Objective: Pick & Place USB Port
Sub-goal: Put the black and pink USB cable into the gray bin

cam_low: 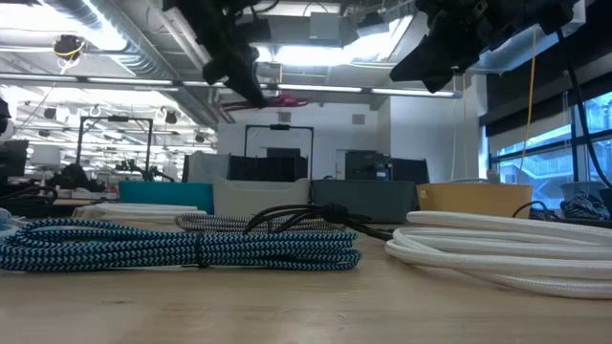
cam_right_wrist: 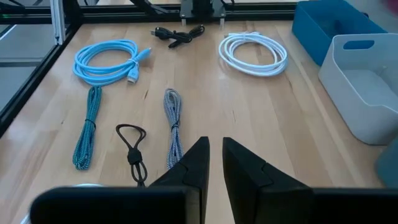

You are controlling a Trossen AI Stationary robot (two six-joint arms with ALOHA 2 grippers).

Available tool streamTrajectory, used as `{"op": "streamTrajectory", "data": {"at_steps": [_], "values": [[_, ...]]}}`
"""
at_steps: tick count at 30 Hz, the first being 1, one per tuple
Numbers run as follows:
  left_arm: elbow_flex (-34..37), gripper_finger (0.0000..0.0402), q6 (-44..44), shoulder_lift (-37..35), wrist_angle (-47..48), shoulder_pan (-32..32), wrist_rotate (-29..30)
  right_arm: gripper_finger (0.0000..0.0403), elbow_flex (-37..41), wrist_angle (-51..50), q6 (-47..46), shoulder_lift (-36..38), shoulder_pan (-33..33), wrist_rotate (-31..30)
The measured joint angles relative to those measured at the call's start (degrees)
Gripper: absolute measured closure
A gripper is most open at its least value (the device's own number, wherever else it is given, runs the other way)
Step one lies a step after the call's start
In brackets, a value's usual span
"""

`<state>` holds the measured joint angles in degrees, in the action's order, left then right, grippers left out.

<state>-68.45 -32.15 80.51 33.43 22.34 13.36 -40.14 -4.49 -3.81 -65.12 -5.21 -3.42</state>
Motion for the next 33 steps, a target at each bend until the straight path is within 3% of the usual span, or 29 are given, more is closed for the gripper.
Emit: {"op": "streamTrajectory", "data": {"at_steps": [6, 12, 22, 33], "values": [[-3.2, 0.0395, -5.1, 4.0, -0.2, 11.7, -7.1, 0.0354, 0.0, 0.1, 1.5, 0.0, 0.0, 0.0], [-6.7, 0.0395, -7.6, 12.7, -0.1, 18.5, -12.3, 0.0354, 0.0, 0.5, 2.8, 0.0, 0.2, 0.0], [-10.5, 0.0395, -7.7, 27.0, -0.2, 20.6, -15.6, 0.0354, 0.0, 0.4, 2.8, 0.0, 0.2, 0.0], [-10.5, 0.0379, -7.1, 35.0, -1.0, 20.7, -15.6, 0.0354, 0.0, 0.2, 2.8, 0.0, 0.2, 0.0]]}}
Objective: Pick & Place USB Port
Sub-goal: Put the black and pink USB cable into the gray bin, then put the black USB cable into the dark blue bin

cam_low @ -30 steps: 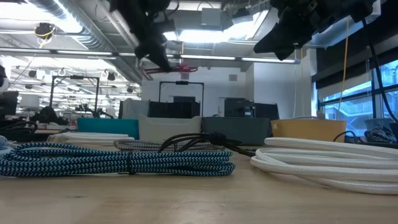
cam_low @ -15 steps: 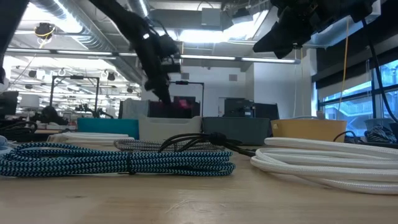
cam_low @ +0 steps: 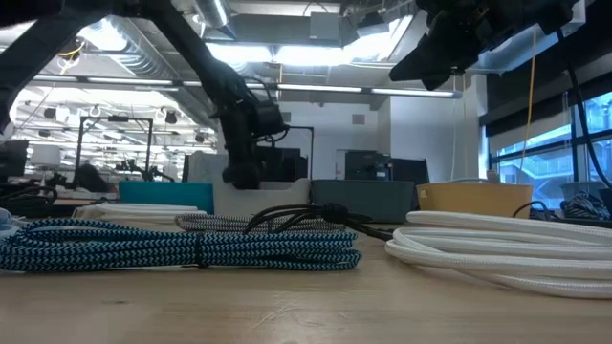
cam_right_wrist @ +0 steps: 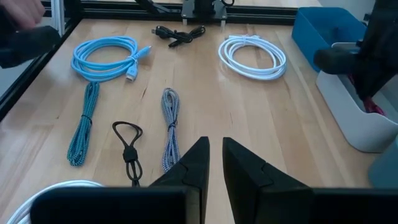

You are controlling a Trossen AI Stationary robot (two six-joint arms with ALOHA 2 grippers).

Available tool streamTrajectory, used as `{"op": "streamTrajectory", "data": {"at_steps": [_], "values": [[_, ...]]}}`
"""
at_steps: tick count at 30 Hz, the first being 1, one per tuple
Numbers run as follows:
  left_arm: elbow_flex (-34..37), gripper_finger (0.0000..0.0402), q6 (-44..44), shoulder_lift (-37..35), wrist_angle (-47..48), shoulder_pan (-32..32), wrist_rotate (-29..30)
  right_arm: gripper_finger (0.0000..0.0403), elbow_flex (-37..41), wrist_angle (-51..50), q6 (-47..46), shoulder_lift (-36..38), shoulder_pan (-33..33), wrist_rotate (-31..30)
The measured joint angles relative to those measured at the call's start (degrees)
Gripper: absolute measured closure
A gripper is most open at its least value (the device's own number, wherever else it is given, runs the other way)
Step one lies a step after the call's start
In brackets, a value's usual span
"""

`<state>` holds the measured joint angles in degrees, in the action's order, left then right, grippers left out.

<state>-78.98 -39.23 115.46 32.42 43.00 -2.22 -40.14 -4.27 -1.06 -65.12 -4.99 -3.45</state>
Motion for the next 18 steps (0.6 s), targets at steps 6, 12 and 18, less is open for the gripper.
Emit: {"op": "streamTrajectory", "data": {"at_steps": [6, 12, 18], "values": [[0.0, 0.0311, 0.5, -0.5, -0.2, -0.2, 1.5, 0.0354, 0.0, 0.0, 0.0, 0.0, 0.0, 0.0], [0.0, 0.0241, 1.0, -2.1, 0.3, -1.0, 5.6, 0.0354, 0.0, 0.0, -0.2, 0.0, 0.0, 0.0], [-1.3, 0.0210, 4.5, -8.4, 6.9, -3.5, 11.4, 0.0354, 0.0, -0.2, -0.4, 0.0, 0.0, 0.0]]}}
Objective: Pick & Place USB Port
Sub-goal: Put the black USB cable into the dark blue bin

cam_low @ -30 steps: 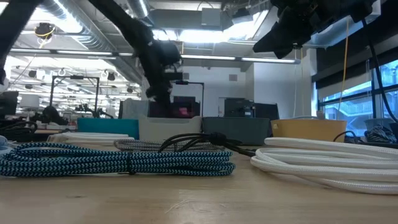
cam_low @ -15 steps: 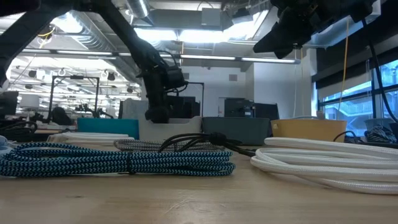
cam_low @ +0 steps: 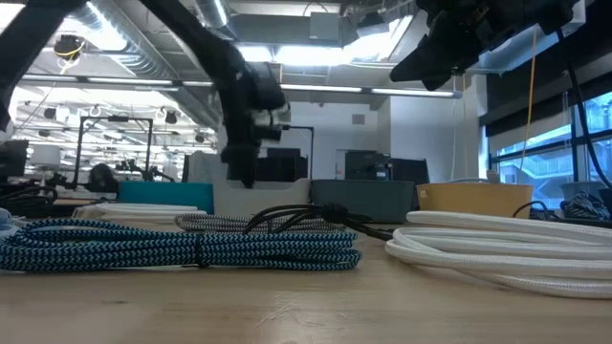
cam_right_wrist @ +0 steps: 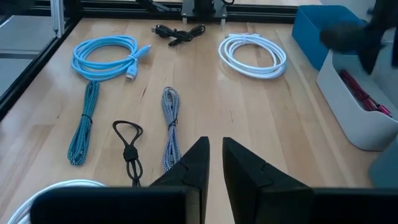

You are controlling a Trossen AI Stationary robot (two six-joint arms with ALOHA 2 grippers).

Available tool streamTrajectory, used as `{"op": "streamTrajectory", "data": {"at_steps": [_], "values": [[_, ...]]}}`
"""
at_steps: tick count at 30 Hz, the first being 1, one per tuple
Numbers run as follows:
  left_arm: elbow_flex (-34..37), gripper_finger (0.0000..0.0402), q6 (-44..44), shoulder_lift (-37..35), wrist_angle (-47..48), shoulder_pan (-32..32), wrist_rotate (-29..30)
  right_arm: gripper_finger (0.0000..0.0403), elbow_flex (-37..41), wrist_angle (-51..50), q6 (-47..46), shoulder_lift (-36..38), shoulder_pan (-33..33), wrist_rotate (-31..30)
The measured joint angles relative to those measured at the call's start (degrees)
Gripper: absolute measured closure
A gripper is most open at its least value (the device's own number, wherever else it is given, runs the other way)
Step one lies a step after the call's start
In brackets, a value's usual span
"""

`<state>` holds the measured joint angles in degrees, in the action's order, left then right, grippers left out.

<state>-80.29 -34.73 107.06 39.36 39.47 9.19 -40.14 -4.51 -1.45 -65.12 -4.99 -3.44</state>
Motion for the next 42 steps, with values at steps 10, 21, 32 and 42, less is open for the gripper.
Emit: {"op": "streamTrajectory", "data": {"at_steps": [10, 21, 32, 42], "values": [[-0.1, 0.0225, 12.4, -19.0, 10.1, -10.3, -19.0, 0.0354, 0.0, -1.0, -1.7, 0.0, 0.0, 0.0], [3.5, 0.0226, 28.1, -28.5, 16.0, -37.9, -20.5, 0.0354, 0.0, -2.1, -2.8, 0.0, 0.0, 0.0], [15.5, 0.0229, 55.7, -28.5, 15.7, -56.9, -4.1, 0.0354, 0.0, -2.1, -3.0, 0.0, 0.0, 0.0], [25.7, 0.0233, 72.0, -28.5, 15.0, -62.1, -1.1, 0.0354, 0.0, -0.7, -4.5, 0.0, -0.1, 0.5]]}}
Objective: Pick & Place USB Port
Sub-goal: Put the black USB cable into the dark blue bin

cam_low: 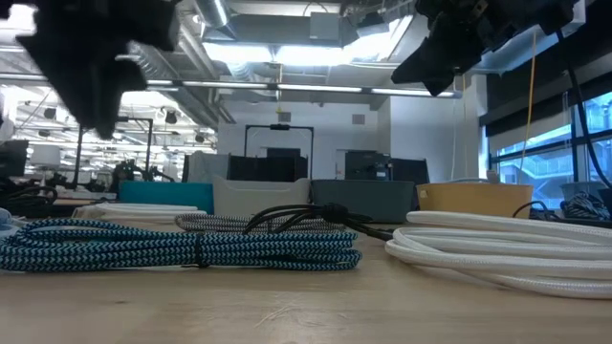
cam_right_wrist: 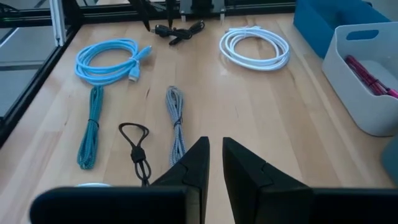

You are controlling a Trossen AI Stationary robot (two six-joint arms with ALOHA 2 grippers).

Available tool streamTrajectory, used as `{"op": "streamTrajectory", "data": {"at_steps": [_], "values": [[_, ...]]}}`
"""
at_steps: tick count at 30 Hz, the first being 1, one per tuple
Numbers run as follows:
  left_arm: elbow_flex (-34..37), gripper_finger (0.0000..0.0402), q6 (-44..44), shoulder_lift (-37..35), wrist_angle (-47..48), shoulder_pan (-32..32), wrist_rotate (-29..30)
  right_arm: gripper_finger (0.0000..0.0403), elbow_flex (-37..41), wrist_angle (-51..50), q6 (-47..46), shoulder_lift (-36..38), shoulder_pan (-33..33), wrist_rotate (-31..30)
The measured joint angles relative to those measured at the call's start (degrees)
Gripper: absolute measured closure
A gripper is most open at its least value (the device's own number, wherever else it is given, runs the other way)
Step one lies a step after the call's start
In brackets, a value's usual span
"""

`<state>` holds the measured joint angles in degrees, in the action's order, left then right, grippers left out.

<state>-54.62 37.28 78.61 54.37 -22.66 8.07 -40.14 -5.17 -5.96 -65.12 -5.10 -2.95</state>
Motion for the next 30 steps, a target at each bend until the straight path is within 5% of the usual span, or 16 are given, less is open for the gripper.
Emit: {"op": "streamTrajectory", "data": {"at_steps": [11, 20, 30], "values": [[7.2, 0.0233, 2.4, 0.0, -5.7, -1.7, 2.4, 0.0354, 0.0, 0.2, 0.0, 0.0, -0.2, 0.0], [8.3, 0.0233, 21.5, 0.0, 5.0, -2.1, -0.3, 0.0354, 0.0, 0.3, -1.0, 0.0, -0.2, 0.1], [8.3, 0.0233, 24.5, 0.0, 5.8, -2.9, 1.3, 0.0354, 0.0, 0.2, -1.1, 0.0, -0.2, 0.1]]}}
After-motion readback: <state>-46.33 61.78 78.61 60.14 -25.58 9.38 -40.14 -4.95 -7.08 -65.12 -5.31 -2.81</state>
